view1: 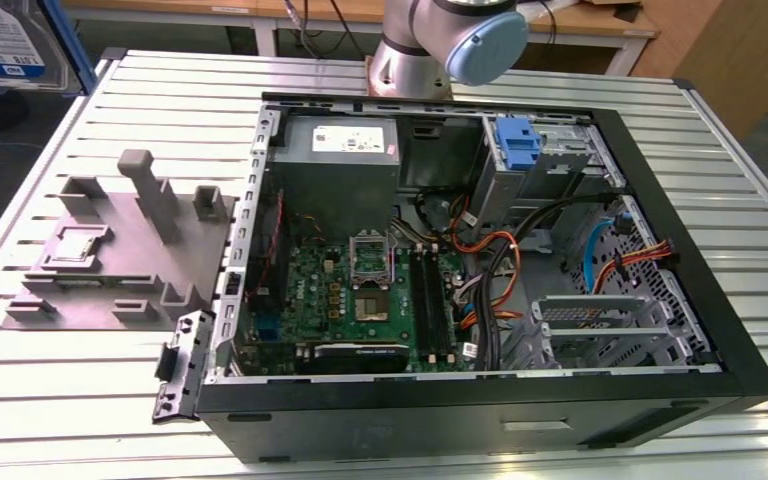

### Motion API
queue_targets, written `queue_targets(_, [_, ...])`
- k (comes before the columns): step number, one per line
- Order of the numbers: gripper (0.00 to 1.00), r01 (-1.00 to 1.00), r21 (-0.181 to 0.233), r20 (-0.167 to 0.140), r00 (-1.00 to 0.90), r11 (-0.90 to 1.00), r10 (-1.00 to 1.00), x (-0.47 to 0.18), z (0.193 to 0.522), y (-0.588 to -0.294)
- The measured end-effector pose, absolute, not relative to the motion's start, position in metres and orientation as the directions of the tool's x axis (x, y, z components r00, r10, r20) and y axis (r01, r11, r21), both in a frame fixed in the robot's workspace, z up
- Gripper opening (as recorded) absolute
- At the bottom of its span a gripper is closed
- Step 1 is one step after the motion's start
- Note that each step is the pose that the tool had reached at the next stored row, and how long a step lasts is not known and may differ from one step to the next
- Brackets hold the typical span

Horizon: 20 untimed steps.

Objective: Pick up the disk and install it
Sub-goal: 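Pick up the disk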

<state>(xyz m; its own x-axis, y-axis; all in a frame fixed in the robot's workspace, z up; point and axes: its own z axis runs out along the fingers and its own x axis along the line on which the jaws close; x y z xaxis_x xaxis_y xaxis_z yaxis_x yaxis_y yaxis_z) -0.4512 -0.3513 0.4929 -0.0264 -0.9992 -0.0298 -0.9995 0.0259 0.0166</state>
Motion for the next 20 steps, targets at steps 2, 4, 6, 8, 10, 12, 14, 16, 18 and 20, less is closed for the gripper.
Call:
queue_targets(2, [0.36, -1.0, 0.016, -0.03, -0.026, 0.026, -0.999, -0.4512, 0.4928, -0.3514])
queue_targets(4, [0.36, -1.0, 0.016, -0.03, -0.026, 0.026, -0.999, -0.4512, 0.4928, -0.3515])
queue_targets(6, [0.36, -1.0, 0.016, -0.03, -0.026, 0.026, -0.999, -0.4504, 0.4928, -0.3515])
queue_targets(8, [0.36, -1.0, 0.016, -0.03, -0.026, 0.026, -0.999, -0.4492, 0.4928, -0.3515])
queue_targets(10, [0.36, -1.0, 0.016, -0.03, -0.026, 0.026, -0.999, -0.4478, 0.4928, -0.3515])
queue_targets(12, [0.36, -1.0, 0.016, -0.03, -0.026, 0.026, -0.999, -0.447, 0.4928, -0.3514])
queue_targets(14, [0.36, -1.0, 0.016, -0.03, -0.026, 0.026, -0.999, -0.447, 0.4928, -0.3514])
queue_targets(16, [0.36, -1.0, 0.016, -0.03, -0.026, 0.026, -0.999, -0.4463, 0.4928, -0.3514])
queue_targets(18, [0.36, -1.0, 0.016, -0.03, -0.026, 0.026, -0.999, -0.446, 0.4928, -0.3514])
queue_targets(20, [0.36, -1.0, 0.016, -0.03, -0.026, 0.026, -0.999, -0.4456, 0.4928, -0.3514])
